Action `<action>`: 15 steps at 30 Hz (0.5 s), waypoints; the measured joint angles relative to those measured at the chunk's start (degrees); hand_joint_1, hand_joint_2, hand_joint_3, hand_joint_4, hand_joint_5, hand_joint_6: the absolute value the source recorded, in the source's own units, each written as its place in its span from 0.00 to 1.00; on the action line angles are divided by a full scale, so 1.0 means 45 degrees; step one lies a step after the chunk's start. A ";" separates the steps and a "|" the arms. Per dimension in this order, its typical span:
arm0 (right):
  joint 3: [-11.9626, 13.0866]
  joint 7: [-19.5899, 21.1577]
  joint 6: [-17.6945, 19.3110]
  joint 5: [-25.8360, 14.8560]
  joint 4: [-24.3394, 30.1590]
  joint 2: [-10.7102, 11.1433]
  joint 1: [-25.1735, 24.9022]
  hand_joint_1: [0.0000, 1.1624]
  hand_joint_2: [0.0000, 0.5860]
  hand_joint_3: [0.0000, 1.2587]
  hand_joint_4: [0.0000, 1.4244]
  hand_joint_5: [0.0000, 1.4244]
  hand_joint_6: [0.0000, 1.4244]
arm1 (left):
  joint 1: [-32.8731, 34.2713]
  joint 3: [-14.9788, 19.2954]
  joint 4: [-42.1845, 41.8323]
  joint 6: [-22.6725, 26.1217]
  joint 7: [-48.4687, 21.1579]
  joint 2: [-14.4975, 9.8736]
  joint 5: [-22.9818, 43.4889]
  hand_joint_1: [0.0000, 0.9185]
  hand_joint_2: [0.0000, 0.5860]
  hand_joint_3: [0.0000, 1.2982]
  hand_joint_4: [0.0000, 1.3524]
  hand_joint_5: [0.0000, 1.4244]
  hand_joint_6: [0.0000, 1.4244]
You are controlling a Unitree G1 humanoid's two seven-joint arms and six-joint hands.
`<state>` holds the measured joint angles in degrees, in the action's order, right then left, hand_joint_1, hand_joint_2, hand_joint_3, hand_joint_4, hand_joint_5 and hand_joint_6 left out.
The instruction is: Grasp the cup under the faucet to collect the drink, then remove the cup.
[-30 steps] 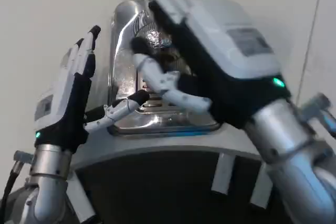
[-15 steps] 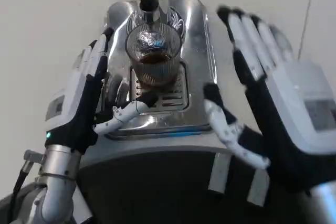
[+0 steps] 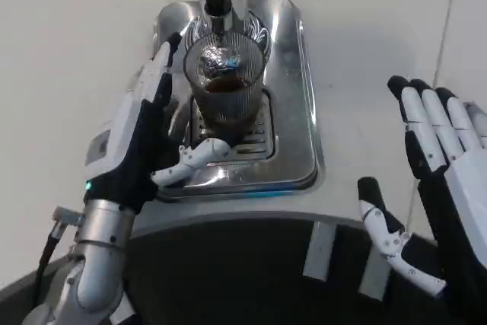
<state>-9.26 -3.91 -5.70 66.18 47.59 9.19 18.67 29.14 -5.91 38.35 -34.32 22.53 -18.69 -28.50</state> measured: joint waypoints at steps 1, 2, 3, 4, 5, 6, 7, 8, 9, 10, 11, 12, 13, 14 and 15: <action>0.0009 -0.0134 -0.0043 0.0046 -0.0012 -0.0005 -0.0009 0.30 0.89 0.00 0.00 0.00 0.00 | 0.0120 0.0000 0.0173 -0.0055 -0.0018 0.0067 0.0183 0.32 0.08 0.00 0.00 0.04 0.03; 0.0022 -0.0246 -0.0062 0.0123 -0.0018 -0.0007 -0.0012 0.30 0.88 0.00 0.00 0.00 0.00 | 0.0221 0.0004 0.0291 -0.0088 -0.0018 0.0113 0.0239 0.34 0.08 0.00 0.00 0.04 0.04; 0.0031 -0.0341 -0.0067 0.0221 -0.0030 -0.0007 -0.0018 0.30 0.88 0.00 0.00 0.00 0.00 | 0.0295 0.0003 0.0397 -0.0125 -0.0018 0.0149 0.0273 0.35 0.08 0.00 0.00 0.04 0.04; 0.0054 -0.0486 -0.0081 0.0269 -0.0037 -0.0007 -0.0034 0.30 0.86 0.00 0.00 0.00 0.00 | 0.0401 0.0003 0.0554 -0.0185 -0.0018 0.0207 0.0318 0.35 0.08 0.00 0.00 0.04 0.04; 0.0102 -0.0683 -0.0105 0.0288 -0.0046 -0.0004 -0.0062 0.30 0.86 0.00 0.00 0.00 0.00 | 0.0529 0.0003 0.0751 -0.0262 -0.0019 0.0259 0.0380 0.37 0.08 0.00 0.00 0.04 0.05; 0.0165 -0.0850 -0.0132 0.0302 -0.0051 0.0002 -0.0072 0.30 0.85 0.00 0.00 0.00 0.00 | 0.0621 0.0003 0.0900 -0.0333 -0.0021 0.0307 0.0479 0.37 0.08 0.00 0.00 0.04 0.05; 0.0198 -0.0926 -0.0154 0.0307 -0.0055 0.0004 -0.0075 0.30 0.85 0.00 0.00 0.00 0.00 | 0.0652 0.0004 0.0946 -0.0344 -0.0021 0.0335 0.0527 0.38 0.07 0.00 0.00 0.05 0.05; 0.0275 -0.1114 -0.0188 0.0313 -0.0060 0.0006 -0.0082 0.29 0.85 0.00 0.00 0.00 0.00 | 0.0725 0.0007 0.1117 -0.0422 -0.0024 0.0403 0.0701 0.38 0.07 0.00 0.00 0.05 0.05; 0.0289 -0.1165 -0.0204 0.0314 -0.0061 0.0007 -0.0081 0.29 0.83 0.00 0.00 0.00 0.00 | 0.0733 0.0006 0.1159 -0.0432 -0.0024 0.0416 0.0709 0.39 0.08 0.00 0.00 0.05 0.06; 0.0335 -0.1267 -0.0207 0.0309 -0.0065 0.0009 -0.0073 0.28 0.82 0.00 0.00 0.00 0.00 | 0.0742 0.0005 0.1264 -0.0485 -0.0021 0.0468 0.0729 0.40 0.07 0.00 0.00 0.05 0.06; 0.0373 -0.1332 -0.0206 0.0285 -0.0070 0.0020 -0.0061 0.28 0.82 0.00 0.00 0.00 0.00 | 0.0748 0.0000 0.1351 -0.0512 -0.0016 0.0542 0.0738 0.40 0.07 0.00 0.00 0.05 0.06; 0.0407 -0.1379 -0.0205 0.0256 -0.0081 0.0035 -0.0041 0.28 0.82 0.00 0.00 0.00 0.00 | 0.0756 -0.0002 0.1450 -0.0536 -0.0003 0.0634 0.0741 0.40 0.07 0.00 0.00 0.06 0.07; 0.0426 -0.1411 -0.0204 0.0231 -0.0099 0.0046 -0.0016 0.28 0.82 0.00 0.00 0.00 0.00 | 0.0773 -0.0008 0.1557 -0.0555 0.0017 0.0711 0.0741 0.41 0.07 0.00 0.00 0.06 0.07; 0.0444 -0.1421 -0.0201 0.0196 -0.0121 0.0058 0.0022 0.28 0.81 0.00 0.00 0.00 0.00 | 0.0806 -0.0012 0.1676 -0.0562 0.0039 0.0787 0.0739 0.41 0.07 0.00 0.00 0.07 0.07; 0.0456 -0.1424 -0.0201 0.0182 -0.0136 0.0062 0.0047 0.28 0.79 0.00 0.00 0.00 0.00 | 0.0844 -0.0012 0.1759 -0.0574 0.0072 0.0828 0.0739 0.41 0.07 0.00 0.00 0.07 0.07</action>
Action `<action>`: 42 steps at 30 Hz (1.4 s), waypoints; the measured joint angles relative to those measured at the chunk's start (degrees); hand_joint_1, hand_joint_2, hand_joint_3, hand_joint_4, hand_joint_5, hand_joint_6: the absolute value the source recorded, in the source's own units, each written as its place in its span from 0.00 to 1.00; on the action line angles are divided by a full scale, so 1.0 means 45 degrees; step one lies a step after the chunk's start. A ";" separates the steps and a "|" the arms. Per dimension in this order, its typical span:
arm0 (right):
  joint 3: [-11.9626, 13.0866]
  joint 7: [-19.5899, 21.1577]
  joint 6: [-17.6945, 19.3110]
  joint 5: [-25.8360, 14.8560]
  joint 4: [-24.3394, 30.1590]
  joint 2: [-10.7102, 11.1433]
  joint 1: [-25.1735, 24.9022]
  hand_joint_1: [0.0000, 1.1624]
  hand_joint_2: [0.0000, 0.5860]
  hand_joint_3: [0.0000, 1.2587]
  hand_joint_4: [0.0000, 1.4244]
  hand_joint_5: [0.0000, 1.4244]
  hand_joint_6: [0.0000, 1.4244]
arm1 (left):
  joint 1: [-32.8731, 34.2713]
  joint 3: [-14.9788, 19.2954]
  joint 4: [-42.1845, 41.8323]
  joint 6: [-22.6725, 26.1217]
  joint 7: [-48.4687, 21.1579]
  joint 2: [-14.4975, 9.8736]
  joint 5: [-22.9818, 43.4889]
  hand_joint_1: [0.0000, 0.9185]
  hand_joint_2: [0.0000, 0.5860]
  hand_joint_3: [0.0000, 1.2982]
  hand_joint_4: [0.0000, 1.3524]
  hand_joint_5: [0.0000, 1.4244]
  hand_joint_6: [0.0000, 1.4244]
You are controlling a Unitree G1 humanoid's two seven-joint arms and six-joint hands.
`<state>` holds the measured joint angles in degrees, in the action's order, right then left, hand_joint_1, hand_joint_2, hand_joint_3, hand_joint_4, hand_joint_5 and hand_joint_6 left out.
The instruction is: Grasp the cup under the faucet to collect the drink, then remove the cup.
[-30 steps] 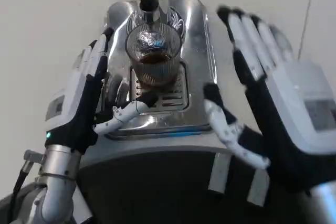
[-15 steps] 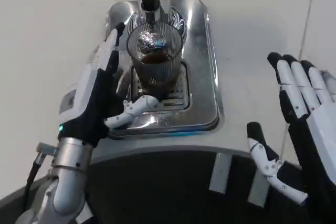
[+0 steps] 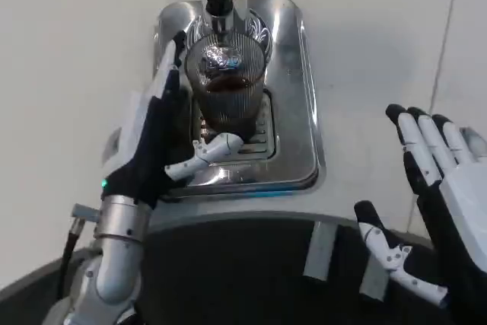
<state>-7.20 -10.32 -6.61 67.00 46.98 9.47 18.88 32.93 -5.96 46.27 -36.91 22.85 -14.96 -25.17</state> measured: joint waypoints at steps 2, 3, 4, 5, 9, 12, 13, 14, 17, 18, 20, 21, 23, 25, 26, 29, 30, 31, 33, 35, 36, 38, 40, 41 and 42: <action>0.0029 -0.0004 0.0009 -0.0151 -0.0051 0.0016 0.0100 0.28 0.78 0.00 0.00 0.00 0.00 | 0.0206 0.0011 0.0239 -0.0013 0.0140 0.0075 0.0014 0.41 0.08 0.00 0.00 0.07 0.08; 0.0040 -0.0009 0.0025 -0.0244 -0.0070 0.0025 0.0144 0.28 0.78 0.00 0.00 0.00 0.00 | 0.0315 0.0018 0.0351 -0.0016 0.0193 0.0079 0.0018 0.41 0.09 0.00 0.00 0.08 0.09; 0.0048 -0.0014 0.0043 -0.0273 -0.0081 0.0032 0.0179 0.28 0.78 0.00 0.00 0.00 0.00 | 0.0386 0.0028 0.0447 -0.0020 0.0259 0.0089 0.0021 0.42 0.08 0.00 0.00 0.08 0.09; 0.0066 -0.0015 0.0074 -0.0328 -0.0083 0.0043 0.0243 0.28 0.78 0.00 0.00 0.00 0.00 | 0.0488 0.0033 0.0589 -0.0019 0.0322 0.0111 0.0023 0.42 0.08 0.00 0.00 0.08 0.09; 0.0145 -0.0016 0.0174 -0.0632 -0.0086 0.0103 0.0569 0.27 0.76 0.00 0.00 0.00 0.00 | 0.0741 0.0001 0.0928 -0.0019 0.0546 0.0196 0.0002 0.47 0.09 0.00 0.00 0.09 0.10; 0.0327 -0.0015 0.0201 -0.0832 -0.0083 0.0140 0.0860 0.27 0.76 0.00 0.00 0.00 0.00 | 0.0877 -0.0137 0.1114 -0.0013 0.0737 0.0211 -0.0066 0.49 0.10 0.00 0.00 0.10 0.11; 0.0350 -0.0015 0.0201 -0.0857 -0.0083 0.0141 0.0919 0.27 0.76 0.00 0.00 0.00 0.00 | 0.0888 -0.0161 0.1140 -0.0011 0.0773 0.0211 -0.0070 0.50 0.11 0.00 0.00 0.10 0.11; 0.0396 -0.0015 0.0205 -0.0937 -0.0082 0.0140 0.1018 0.27 0.76 0.00 0.00 0.00 0.00 | 0.0948 -0.0238 0.1240 0.0005 0.0905 0.0214 -0.0094 0.51 0.10 0.00 0.00 0.11 0.12; 0.0422 -0.0015 0.0243 -0.1038 -0.0081 0.0134 0.1200 0.25 0.75 0.00 0.00 0.00 0.00 | 0.1151 -0.0363 0.1442 0.0111 0.1187 0.0213 -0.0124 0.53 0.11 0.00 0.00 0.13 0.15; 0.0419 -0.0016 0.0271 -0.1044 -0.0079 0.0122 0.1265 0.25 0.75 0.00 0.00 0.00 0.00 | 0.1217 -0.0409 0.1515 0.0132 0.1331 0.0215 -0.0128 0.53 0.11 0.00 0.00 0.13 0.15; 0.0403 -0.0023 0.0280 -0.1047 -0.0078 0.0097 0.1331 0.24 0.75 0.00 0.00 0.00 0.00 | 0.1327 -0.0427 0.1636 0.0161 0.1469 0.0214 -0.0123 0.53 0.11 0.00 0.00 0.15 0.17; 0.0393 -0.0028 0.0282 -0.1046 -0.0079 0.0076 0.1345 0.24 0.75 0.00 0.00 0.00 0.00 | 0.1345 -0.0439 0.1650 0.0163 0.1520 0.0215 -0.0124 0.53 0.11 0.00 0.00 0.15 0.18; 0.0368 -0.0052 0.0281 -0.1045 -0.0077 0.0033 0.1344 0.24 0.75 0.00 0.00 0.00 0.00 | 0.1373 -0.0502 0.1682 0.0208 0.1664 0.0215 -0.0160 0.53 0.11 0.00 0.00 0.16 0.19; 0.0334 -0.0152 0.0279 -0.1044 -0.0076 0.0006 0.1328 0.24 0.75 0.00 0.00 0.00 0.00 | 0.1427 -0.0639 0.1685 0.0303 0.1917 0.0213 -0.0446 0.53 0.11 0.00 0.00 0.17 0.20; 0.0322 -0.0202 0.0277 -0.1044 -0.0076 -0.0012 0.1318 0.24 0.75 0.00 0.00 0.00 0.00 | 0.1445 -0.0730 0.1692 0.0369 0.1980 0.0212 -0.0559 0.53 0.11 0.00 0.00 0.17 0.21; 0.0266 -0.0322 0.0265 -0.1028 -0.0075 -0.0100 0.1234 0.24 0.75 0.00 0.00 0.00 0.00 | 0.1567 -0.0956 0.1698 0.0456 0.2105 0.0220 -0.0632 0.53 0.11 0.00 0.00 0.19 0.23; 0.0260 -0.0346 0.0255 -0.1008 -0.0074 -0.0136 0.1232 0.24 0.75 0.00 0.00 0.00 0.00 | 0.1567 -0.0981 0.1697 0.0455 0.2115 0.0220 -0.0633 0.53 0.11 0.00 0.00 0.19 0.23; 0.0241 -0.0392 0.0212 -0.0975 -0.0074 -0.0205 0.1227 0.23 0.75 0.00 0.00 0.00 0.00 | 0.1572 -0.1018 0.1685 0.0449 0.2180 0.0218 -0.0640 0.53 0.11 0.00 0.00 0.19 0.24; 0.0190 -0.0453 0.0112 -0.0927 -0.0074 -0.0340 0.1198 0.23 0.75 0.00 0.00 0.00 0.00 | 0.1574 -0.1170 0.1650 0.0449 0.2226 0.0206 -0.0718 0.53 0.10 0.00 0.00 0.20 0.25; 0.0090 -0.0541 0.0066 -0.0834 -0.0072 -0.0459 0.1141 0.23 0.75 0.00 0.00 0.00 0.00 | 0.1573 -0.1312 0.1571 0.0450 0.2307 0.0182 -0.0964 0.53 0.10 0.00 0.00 0.21 0.25; 0.0048 -0.0586 0.0055 -0.0811 -0.0072 -0.0481 0.1120 0.23 0.75 0.00 0.00 0.00 0.00 | 0.1573 -0.1340 0.1567 0.0450 0.2348 0.0185 -0.0978 0.53 0.10 0.00 0.00 0.21 0.26; -0.0034 -0.0723 0.0030 -0.0758 -0.0047 -0.0524 0.1101 0.23 0.76 0.00 0.00 0.00 0.00 | 0.1573 -0.1371 0.1568 0.0451 0.2352 0.0191 -0.0974 0.52 0.10 0.00 0.00 0.23 0.30; -0.0042 -0.0805 -0.0005 -0.0756 0.0069 -0.0563 0.1109 0.23 0.75 0.00 0.00 0.00 0.00 | 0.1590 -0.1373 0.1566 0.0435 0.2372 0.0191 -0.0972 0.52 0.10 0.00 0.01 0.25 0.33; -0.0038 -0.0828 -0.0018 -0.0756 0.0128 -0.0586 0.1120 0.23 0.76 0.00 0.00 0.00 0.00 | 0.1590 -0.1393 0.1568 0.0434 0.2374 0.0201 -0.0973 0.52 0.10 0.00 0.02 0.26 0.35; -0.0037 -0.0851 -0.0024 -0.0757 0.0144 -0.0594 0.1127 0.23 0.76 0.00 0.00 0.00 0.00 | 0.1603 -0.1400 0.1564 0.0434 0.2408 0.0202 -0.0978 0.52 0.10 0.01 0.02 0.27 0.36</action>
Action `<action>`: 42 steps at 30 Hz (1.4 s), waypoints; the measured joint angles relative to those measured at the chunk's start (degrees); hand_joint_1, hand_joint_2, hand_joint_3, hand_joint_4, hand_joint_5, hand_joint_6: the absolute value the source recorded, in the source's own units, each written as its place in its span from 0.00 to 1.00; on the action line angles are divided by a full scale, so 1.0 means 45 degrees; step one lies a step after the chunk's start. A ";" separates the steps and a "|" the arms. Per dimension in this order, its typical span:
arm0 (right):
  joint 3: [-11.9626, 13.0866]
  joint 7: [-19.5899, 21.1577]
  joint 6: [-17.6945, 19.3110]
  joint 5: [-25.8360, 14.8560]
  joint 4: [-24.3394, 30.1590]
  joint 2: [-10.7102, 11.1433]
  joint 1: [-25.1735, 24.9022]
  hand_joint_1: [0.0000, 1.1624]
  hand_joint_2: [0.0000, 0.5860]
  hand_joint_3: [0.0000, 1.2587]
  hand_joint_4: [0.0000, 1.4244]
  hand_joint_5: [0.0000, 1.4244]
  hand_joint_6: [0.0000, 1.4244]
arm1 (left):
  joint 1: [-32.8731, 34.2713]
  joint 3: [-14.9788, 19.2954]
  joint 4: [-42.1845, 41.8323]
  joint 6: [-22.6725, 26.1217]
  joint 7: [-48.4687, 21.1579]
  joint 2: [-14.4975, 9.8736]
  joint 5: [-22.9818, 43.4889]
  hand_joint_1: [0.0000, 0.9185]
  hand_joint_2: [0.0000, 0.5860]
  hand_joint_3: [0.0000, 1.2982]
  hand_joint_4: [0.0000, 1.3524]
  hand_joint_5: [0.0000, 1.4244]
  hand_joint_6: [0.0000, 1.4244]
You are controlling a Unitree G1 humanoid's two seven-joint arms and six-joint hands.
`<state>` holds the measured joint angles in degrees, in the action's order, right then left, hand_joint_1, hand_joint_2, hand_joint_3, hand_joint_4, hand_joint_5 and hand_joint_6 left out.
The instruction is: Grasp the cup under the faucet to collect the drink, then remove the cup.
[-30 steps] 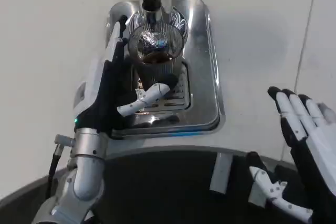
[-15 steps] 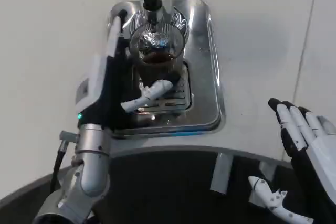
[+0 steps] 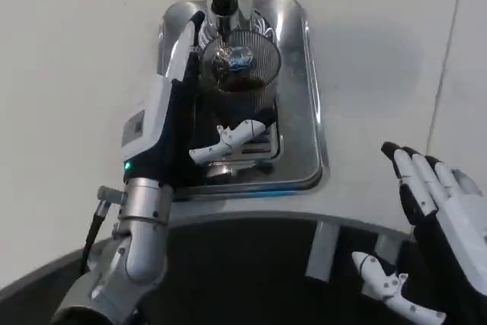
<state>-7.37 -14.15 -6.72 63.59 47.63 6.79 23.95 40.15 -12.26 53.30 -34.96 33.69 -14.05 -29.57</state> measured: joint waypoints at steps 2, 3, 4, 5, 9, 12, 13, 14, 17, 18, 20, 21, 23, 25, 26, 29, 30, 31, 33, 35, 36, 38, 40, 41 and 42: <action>0.0006 -0.0079 -0.0048 -0.0005 0.0008 -0.0007 0.0016 0.23 0.76 0.00 0.00 0.00 0.00 | 0.0062 -0.0024 -0.0004 0.0037 0.0039 0.0005 -0.0016 0.52 0.10 0.01 0.04 0.29 0.40; 0.0014 -0.0125 -0.0088 -0.0021 0.0015 -0.0018 0.0020 0.23 0.76 0.00 0.00 0.00 0.00 | 0.0067 -0.0038 -0.0003 0.0083 0.0062 0.0023 -0.0035 0.52 0.10 0.02 0.05 0.30 0.42; 0.0030 -0.0194 -0.0130 -0.0032 0.0017 -0.0035 0.0010 0.23 0.76 0.00 0.00 0.00 0.00 | 0.0108 -0.0043 0.0003 0.0171 0.0113 0.0078 -0.0041 0.52 0.10 0.04 0.07 0.32 0.46; 0.0035 -0.0230 -0.0141 -0.0037 0.0018 -0.0050 -0.0004 0.23 0.76 0.00 0.00 0.00 0.00 | 0.0171 -0.0040 0.0005 0.0252 0.0129 0.0112 -0.0029 0.52 0.10 0.05 0.09 0.33 0.48; 0.0047 -0.0407 -0.0287 -0.0086 0.0023 -0.0170 -0.0168 0.23 0.76 0.00 0.00 0.00 0.00 | 0.0312 -0.0078 0.0018 0.0632 0.0237 0.0253 -0.0054 0.52 0.10 0.15 0.21 0.43 0.61; 0.0101 -0.0542 -0.0382 -0.0143 0.0023 -0.0203 -0.0293 0.22 0.77 0.00 0.00 0.00 0.00 | 0.0468 -0.0164 0.0007 0.0999 0.0318 0.0397 -0.0098 0.53 0.08 0.24 0.34 0.54 0.73; 0.0141 -0.0582 -0.0397 -0.0198 0.0023 -0.0204 -0.0339 0.22 0.77 0.00 0.00 0.00 0.00 | 0.0541 -0.0200 -0.0020 0.1125 0.0412 0.0428 -0.0122 0.56 0.08 0.31 0.40 0.60 0.80; 0.0171 -0.0612 -0.0415 -0.0228 0.0022 -0.0204 -0.0378 0.22 0.77 0.00 0.00 0.00 0.00 | 0.0581 -0.0247 -0.0027 0.1265 0.0459 0.0450 -0.0134 0.58 0.07 0.38 0.46 0.66 0.85; 0.0353 -0.0681 -0.0608 -0.0251 0.0021 -0.0209 -0.0576 0.22 0.77 0.00 0.00 0.00 0.00 | 0.0573 -0.0493 -0.0101 0.1734 0.1029 0.0740 -0.0421 0.66 0.09 0.52 0.63 0.83 0.99; 0.0361 -0.0711 -0.0631 -0.0250 0.0021 -0.0211 -0.0612 0.22 0.77 0.00 0.00 0.00 0.00 | 0.0564 -0.0508 -0.0102 0.1757 0.1108 0.0784 -0.0435 0.69 0.10 0.57 0.69 0.88 1.00; 0.0373 -0.0816 -0.0779 -0.0229 0.0016 -0.0229 -0.0783 0.22 0.77 0.00 0.00 0.00 0.00 | 0.0500 -0.0531 -0.0101 0.1767 0.1486 0.0988 -0.0489 0.73 0.12 0.65 0.77 0.92 1.00; 0.0369 -0.0875 -0.0828 -0.0181 0.0012 -0.0240 -0.0847 0.21 0.77 0.00 0.00 0.00 0.00 | 0.0490 -0.0522 -0.0101 0.1743 0.1624 0.1062 -0.0482 0.74 0.11 0.68 0.79 0.93 1.00; 0.0345 -0.0962 -0.0963 -0.0045 -0.0002 -0.0293 -0.0950 0.21 0.77 0.00 0.00 0.00 0.00 | 0.0392 -0.0491 -0.0106 0.1577 0.1768 0.1238 -0.0453 0.74 0.11 0.71 0.82 0.93 1.00; 0.0273 -0.1048 -0.1085 0.0104 -0.0004 -0.0382 -0.1024 0.21 0.75 0.00 0.00 0.00 0.00 | 0.0232 -0.0444 -0.0141 0.1212 0.1980 0.1408 -0.0348 0.75 0.11 0.73 0.83 0.94 1.00; 0.0239 -0.1071 -0.1102 0.0145 -0.0004 -0.0397 -0.1040 0.21 0.75 0.00 0.00 0.00 0.00 | 0.0184 -0.0435 -0.0141 0.1162 0.1980 0.1456 -0.0292 0.75 0.11 0.74 0.83 0.94 1.00; 0.0007 -0.1164 -0.1189 0.0337 -0.0004 -0.0477 -0.1043 0.21 0.75 0.00 0.00 0.00 0.00 | 0.0013 -0.0319 -0.0148 0.0852 0.2033 0.1626 0.0005 0.76 0.10 0.75 0.85 0.93 1.00; -0.0006 -0.1169 -0.1197 0.0361 -0.0004 -0.0490 -0.1042 0.20 0.76 0.00 0.00 0.00 0.00 | -0.0022 -0.0299 -0.0150 0.0775 0.2032 0.1635 0.0021 0.76 0.10 0.75 0.85 0.93 1.00; -0.0025 -0.1173 -0.1215 0.0393 -0.0004 -0.0496 -0.1041 0.20 0.76 0.00 0.00 0.00 0.00 | -0.0047 -0.0277 -0.0155 0.0698 0.2029 0.1633 0.0033 0.76 0.09 0.76 0.85 0.92 1.00; -0.0091 -0.1179 -0.1240 0.0442 -0.0004 -0.0507 -0.1033 0.20 0.76 0.00 0.00 0.00 0.00 | -0.0164 -0.0243 -0.0192 0.0652 0.1978 0.1602 0.0034 0.77 0.08 0.77 0.85 0.92 1.00; -0.0148 -0.1180 -0.1243 0.0442 -0.0004 -0.0510 -0.1012 0.20 0.77 0.00 0.00 0.00 0.00 | -0.0332 -0.0238 -0.0256 0.0591 0.1970 0.1572 0.0024 0.77 0.07 0.78 0.85 0.91 1.00; -0.0175 -0.1180 -0.1243 0.0441 -0.0004 -0.0509 -0.1003 0.20 0.77 0.00 0.00 0.00 0.00 | -0.0418 -0.0238 -0.0337 0.0577 0.1968 0.1540 0.0012 0.77 0.07 0.78 0.86 0.91 1.00; -0.0185 -0.1183 -0.1243 0.0402 -0.0004 -0.0499 -0.0995 0.20 0.77 0.00 0.00 0.00 0.00 | -0.0585 -0.0239 -0.0545 0.0565 0.1965 0.1371 -0.0068 0.78 0.06 0.79 0.86 0.91 1.00; -0.0182 -0.1183 -0.1243 0.0284 -0.0005 -0.0475 -0.0998 0.20 0.77 0.00 0.00 0.00 0.00 | -0.0728 -0.0238 -0.0718 0.0563 0.1962 0.1178 -0.0114 0.78 0.06 0.79 0.86 0.90 1.00; -0.0172 -0.1183 -0.1243 0.0222 -0.0012 -0.0444 -0.1001 0.20 0.77 0.00 0.00 0.00 0.00 | -0.0824 -0.0237 -0.0829 0.0560 0.1962 0.1065 -0.0120 0.78 0.05 0.79 0.86 0.90 1.00; -0.0157 -0.1184 -0.1243 0.0123 -0.0026 -0.0393 -0.1025 0.20 0.77 0.00 0.00 0.00 0.00 | -0.0933 -0.0235 -0.0984 0.0558 0.1955 0.0902 -0.0148 0.78 0.05 0.79 0.86 0.90 1.00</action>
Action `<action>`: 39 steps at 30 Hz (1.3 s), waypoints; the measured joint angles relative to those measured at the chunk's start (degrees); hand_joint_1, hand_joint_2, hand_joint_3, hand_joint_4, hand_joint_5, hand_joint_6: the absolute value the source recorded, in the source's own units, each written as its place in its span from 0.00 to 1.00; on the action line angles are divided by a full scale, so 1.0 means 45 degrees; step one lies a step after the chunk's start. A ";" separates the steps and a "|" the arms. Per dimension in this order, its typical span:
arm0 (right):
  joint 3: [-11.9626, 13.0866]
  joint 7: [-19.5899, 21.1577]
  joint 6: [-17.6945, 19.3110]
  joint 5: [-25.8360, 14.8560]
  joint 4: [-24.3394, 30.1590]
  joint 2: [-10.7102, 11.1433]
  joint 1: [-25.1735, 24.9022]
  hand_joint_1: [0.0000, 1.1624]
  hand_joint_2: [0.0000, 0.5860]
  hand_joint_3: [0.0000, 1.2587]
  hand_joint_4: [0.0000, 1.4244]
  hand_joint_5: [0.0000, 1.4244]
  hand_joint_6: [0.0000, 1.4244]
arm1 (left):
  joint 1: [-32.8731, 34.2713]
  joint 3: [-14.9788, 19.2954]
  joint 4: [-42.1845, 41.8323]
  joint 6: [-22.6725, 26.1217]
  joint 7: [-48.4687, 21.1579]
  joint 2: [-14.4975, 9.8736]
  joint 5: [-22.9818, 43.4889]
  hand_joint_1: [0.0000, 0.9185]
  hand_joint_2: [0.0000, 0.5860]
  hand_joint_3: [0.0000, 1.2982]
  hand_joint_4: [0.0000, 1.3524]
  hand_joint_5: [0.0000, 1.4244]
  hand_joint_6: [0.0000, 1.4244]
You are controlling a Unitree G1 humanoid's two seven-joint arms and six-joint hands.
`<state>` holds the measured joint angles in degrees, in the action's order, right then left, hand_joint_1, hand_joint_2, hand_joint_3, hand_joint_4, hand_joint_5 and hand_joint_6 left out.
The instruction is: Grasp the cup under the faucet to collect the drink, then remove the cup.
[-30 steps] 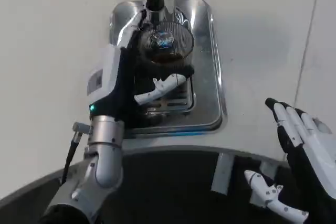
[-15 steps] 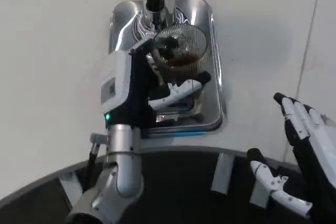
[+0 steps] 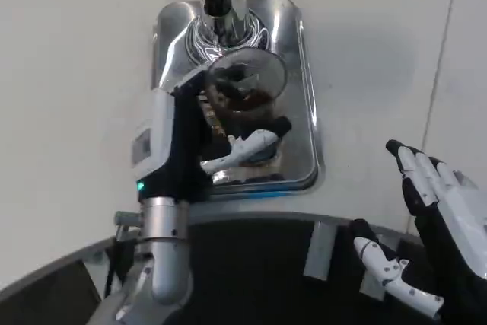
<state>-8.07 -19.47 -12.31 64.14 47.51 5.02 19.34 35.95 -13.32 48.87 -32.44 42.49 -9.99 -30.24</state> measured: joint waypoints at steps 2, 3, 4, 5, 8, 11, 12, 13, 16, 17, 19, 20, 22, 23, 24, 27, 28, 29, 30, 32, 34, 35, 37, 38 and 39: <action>0.0062 0.0000 0.0005 -0.0218 -0.0082 0.0066 -0.0107 0.20 0.77 0.00 0.00 0.00 0.00 | -0.0185 0.0021 -0.0255 0.0000 -0.0014 -0.0278 -0.0078 0.79 0.04 0.80 0.86 0.90 1.00; 0.0104 0.0000 0.0005 -0.0270 -0.0115 0.0094 -0.0150 0.20 0.77 0.00 0.00 0.00 0.00 | -0.0235 0.0034 -0.0319 0.0001 -0.0017 -0.0337 -0.0105 0.79 0.03 0.80 0.86 0.90 1.00; 0.0158 0.0000 0.0009 -0.0397 -0.0165 0.0141 -0.0225 0.20 0.77 0.00 0.00 0.00 0.01 | -0.0336 0.0064 -0.0444 0.0000 -0.0027 -0.0409 -0.0125 0.79 0.03 0.81 0.86 0.90 1.00; 0.0211 0.0001 0.0009 -0.0503 -0.0246 0.0208 -0.0291 0.20 0.77 0.00 0.00 0.00 0.01 | -0.0417 0.0094 -0.0549 0.0000 -0.0042 -0.0462 -0.0139 0.80 0.03 0.81 0.86 0.90 1.00; 0.0326 0.0008 0.0031 -0.0820 -0.0581 0.0432 -0.0400 0.20 0.77 0.00 0.00 0.00 0.01 | -0.0546 0.0201 -0.0784 0.0001 -0.0168 -0.0574 -0.0161 0.80 0.02 0.81 0.86 0.89 1.00; 0.0454 0.0075 0.0044 -0.1056 -0.0708 0.0543 -0.0486 0.20 0.77 0.00 0.00 0.00 0.01 | -0.0717 0.0234 -0.1105 0.0000 -0.0239 -0.0587 -0.0177 0.81 0.00 0.81 0.86 0.89 1.00; 0.0471 0.0103 0.0046 -0.1093 -0.0746 0.0555 -0.0515 0.20 0.77 0.00 0.00 0.00 0.01 | -0.0776 0.0238 -0.1185 0.0000 -0.0254 -0.0585 -0.0193 0.81 0.00 0.81 0.86 0.89 1.00; 0.0472 0.0141 0.0051 -0.1102 -0.0787 0.0565 -0.0524 0.20 0.77 0.00 0.00 0.00 0.01 | -0.0847 0.0241 -0.1259 0.0000 -0.0264 -0.0580 -0.0213 0.81 0.00 0.81 0.86 0.89 1.00; 0.0459 0.0224 0.0055 -0.1120 -0.0905 0.0587 -0.0490 0.20 0.77 0.00 0.00 0.00 0.01 | -0.1077 0.0244 -0.1465 0.0000 -0.0426 -0.0555 -0.0272 0.82 0.00 0.81 0.86 0.88 1.00; 0.0454 0.0239 0.0065 -0.1120 -0.0905 0.0595 -0.0474 0.20 0.77 0.00 0.00 0.00 0.01 | -0.1186 0.0263 -0.1634 -0.0001 -0.0535 -0.0562 -0.0269 0.82 0.00 0.81 0.85 0.88 1.00; 0.0446 0.0249 0.0088 -0.1120 -0.0905 0.0628 -0.0466 0.20 0.77 0.00 0.00 0.00 0.00 | -0.1369 0.0315 -0.1921 -0.0018 -0.0686 -0.0573 -0.0264 0.83 0.00 0.81 0.85 0.88 1.00; 0.0444 0.0258 0.0108 -0.1120 -0.0907 0.0666 -0.0468 0.20 0.77 0.00 0.00 0.00 0.00 | -0.1466 0.0348 -0.2071 -0.0033 -0.0767 -0.0592 -0.0259 0.83 0.00 0.81 0.85 0.88 1.00; 0.0447 0.0280 0.0204 -0.1117 -0.0911 0.0797 -0.0484 0.20 0.78 0.00 0.00 0.00 0.00 | -0.1740 0.0432 -0.2486 -0.0083 -0.0981 -0.0687 -0.0234 0.84 0.00 0.81 0.85 0.88 1.00; 0.0447 0.0330 0.0290 -0.1103 -0.0942 0.0893 -0.0525 0.21 0.78 0.00 0.00 0.00 0.00 | -0.1938 0.0516 -0.2784 -0.0103 -0.1148 -0.0750 -0.0200 0.84 0.00 0.81 0.85 0.88 1.00; 0.0452 0.0389 0.0364 -0.1087 -0.0979 0.1010 -0.0587 0.21 0.78 0.00 0.00 0.00 0.00 | -0.2084 0.0584 -0.2999 -0.0134 -0.1263 -0.0798 -0.0163 0.84 0.00 0.81 0.85 0.88 1.00; 0.0460 0.0642 0.0656 -0.1079 -0.1112 0.1330 -0.0904 0.21 0.79 0.00 0.00 0.00 0.00 | -0.2577 0.0792 -0.3615 -0.0223 -0.1588 -0.0938 0.0036 0.84 0.00 0.81 0.85 0.88 1.00; 0.0450 0.0698 0.0762 -0.1079 -0.1164 0.1429 -0.0984 0.21 0.79 0.00 0.00 0.00 0.00 | -0.2675 0.0839 -0.3709 -0.0235 -0.1661 -0.0969 0.0059 0.84 0.00 0.81 0.85 0.88 1.00; 0.0446 0.0739 0.0844 -0.1076 -0.1204 0.1501 -0.1044 0.21 0.79 0.00 0.00 0.00 0.00 | -0.2789 0.0878 -0.3829 -0.0240 -0.1746 -0.0998 0.0078 0.84 0.00 0.81 0.85 0.88 1.00; 0.0442 0.0836 0.0987 -0.1068 -0.1254 0.1600 -0.1096 0.21 0.80 0.00 0.00 0.00 0.00 | -0.2940 0.0938 -0.4006 -0.0255 -0.1854 -0.1039 0.0102 0.84 0.00 0.81 0.85 0.88 1.00; 0.0434 0.0959 0.1188 -0.1062 -0.1343 0.1749 -0.1166 0.21 0.80 0.00 0.00 0.00 0.00 | -0.3065 0.1016 -0.4191 -0.0261 -0.1984 -0.1059 0.0115 0.85 0.00 0.81 0.85 0.88 1.00; 0.0433 0.1130 0.1513 -0.1054 -0.1447 0.2064 -0.1171 0.21 0.81 0.00 0.00 0.00 0.00 | -0.3261 0.1100 -0.4572 -0.0318 -0.2169 -0.1118 0.0125 0.85 0.00 0.81 0.85 0.88 1.00; 0.0444 0.1319 0.1730 -0.1035 -0.1466 0.2182 -0.1112 0.21 0.81 0.00 0.00 0.00 0.00 | -0.3372 0.1169 -0.4768 -0.0329 -0.2284 -0.1130 0.0131 0.85 0.00 0.82 0.85 0.88 1.00; 0.0456 0.1648 0.2115 -0.0995 -0.1465 0.2453 -0.0915 0.21 0.82 0.00 0.00 0.00 0.00 | -0.3562 0.1243 -0.5082 -0.0338 -0.2433 -0.1177 0.0146 0.85 0.00 0.82 0.85 0.88 1.00; 0.0477 0.1843 0.2364 -0.0941 -0.1463 0.2639 -0.0694 0.20 0.84 0.00 0.00 0.00 0.00 | -0.3733 0.1275 -0.5341 -0.0353 -0.2522 -0.1200 0.0144 0.85 0.00 0.82 0.85 0.88 1.00; 0.0487 0.1935 0.2525 -0.0895 -0.1463 0.2767 -0.0570 0.20 0.84 0.00 0.00 0.00 0.00 | -0.3865 0.1300 -0.5518 -0.0367 -0.2552 -0.1201 0.0145 0.86 0.00 0.82 0.85 0.87 1.00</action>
<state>-5.89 -10.77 -0.94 60.11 40.93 17.48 16.78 18.56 -7.47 24.04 -34.09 31.00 -15.39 -29.59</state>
